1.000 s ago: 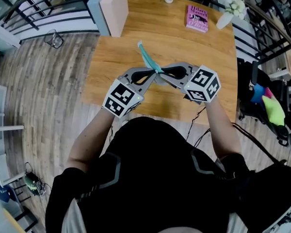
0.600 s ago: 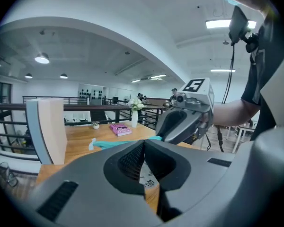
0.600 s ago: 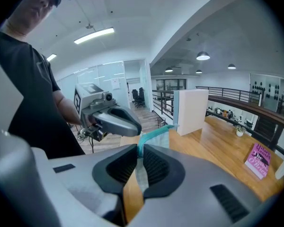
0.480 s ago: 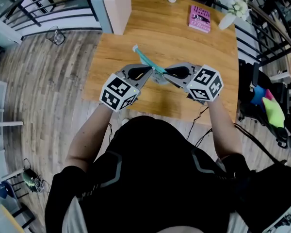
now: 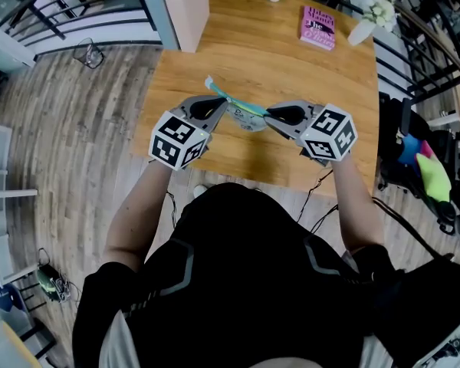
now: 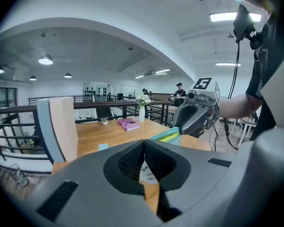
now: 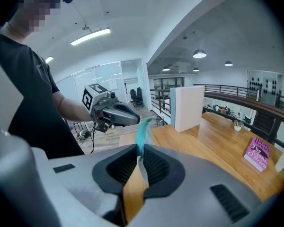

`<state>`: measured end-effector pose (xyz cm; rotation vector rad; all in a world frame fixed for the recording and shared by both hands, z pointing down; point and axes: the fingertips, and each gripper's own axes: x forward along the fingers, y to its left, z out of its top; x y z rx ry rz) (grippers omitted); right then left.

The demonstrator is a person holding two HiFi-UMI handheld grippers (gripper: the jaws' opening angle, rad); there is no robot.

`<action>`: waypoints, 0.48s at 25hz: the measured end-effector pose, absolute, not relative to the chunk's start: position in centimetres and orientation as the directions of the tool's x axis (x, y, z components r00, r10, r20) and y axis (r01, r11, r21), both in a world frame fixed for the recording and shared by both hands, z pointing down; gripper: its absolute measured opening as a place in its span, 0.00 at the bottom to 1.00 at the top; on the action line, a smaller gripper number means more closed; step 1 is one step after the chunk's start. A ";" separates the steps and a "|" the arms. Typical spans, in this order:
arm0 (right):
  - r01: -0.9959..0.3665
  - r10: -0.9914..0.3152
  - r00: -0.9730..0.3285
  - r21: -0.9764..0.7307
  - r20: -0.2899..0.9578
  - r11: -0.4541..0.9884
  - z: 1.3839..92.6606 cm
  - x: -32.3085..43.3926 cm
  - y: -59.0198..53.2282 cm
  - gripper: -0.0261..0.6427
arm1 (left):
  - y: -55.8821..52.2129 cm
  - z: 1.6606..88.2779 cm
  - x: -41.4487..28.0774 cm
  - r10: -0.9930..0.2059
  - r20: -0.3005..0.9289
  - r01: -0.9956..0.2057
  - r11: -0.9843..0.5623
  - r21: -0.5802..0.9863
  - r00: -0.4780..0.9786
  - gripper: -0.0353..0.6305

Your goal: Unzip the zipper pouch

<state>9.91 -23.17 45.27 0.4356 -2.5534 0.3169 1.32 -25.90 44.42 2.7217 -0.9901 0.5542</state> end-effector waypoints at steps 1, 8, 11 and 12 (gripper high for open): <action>-0.367 -0.245 -0.810 -0.136 0.532 0.920 45.3 9.9 -23.2 0.11 | -26.0 44.4 1.1 -0.581 0.408 -0.653 -0.755 0.052 0.704 0.10; -0.381 -0.260 -0.811 -0.136 0.525 0.915 45.1 10.4 -23.6 0.11 | -26.6 44.0 -0.4 -0.595 0.388 -0.678 -0.725 0.118 0.704 0.10; -0.394 -0.272 -0.805 -0.133 0.527 0.909 45.3 11.1 -23.8 0.11 | -27.1 44.2 -1.4 -0.612 0.400 -0.698 -0.707 0.110 0.683 0.10; -0.400 -0.277 -0.803 -0.132 0.527 0.907 45.3 11.3 -24.0 0.11 | -27.4 44.2 -1.7 -0.618 0.401 -0.705 -0.700 0.110 0.676 0.10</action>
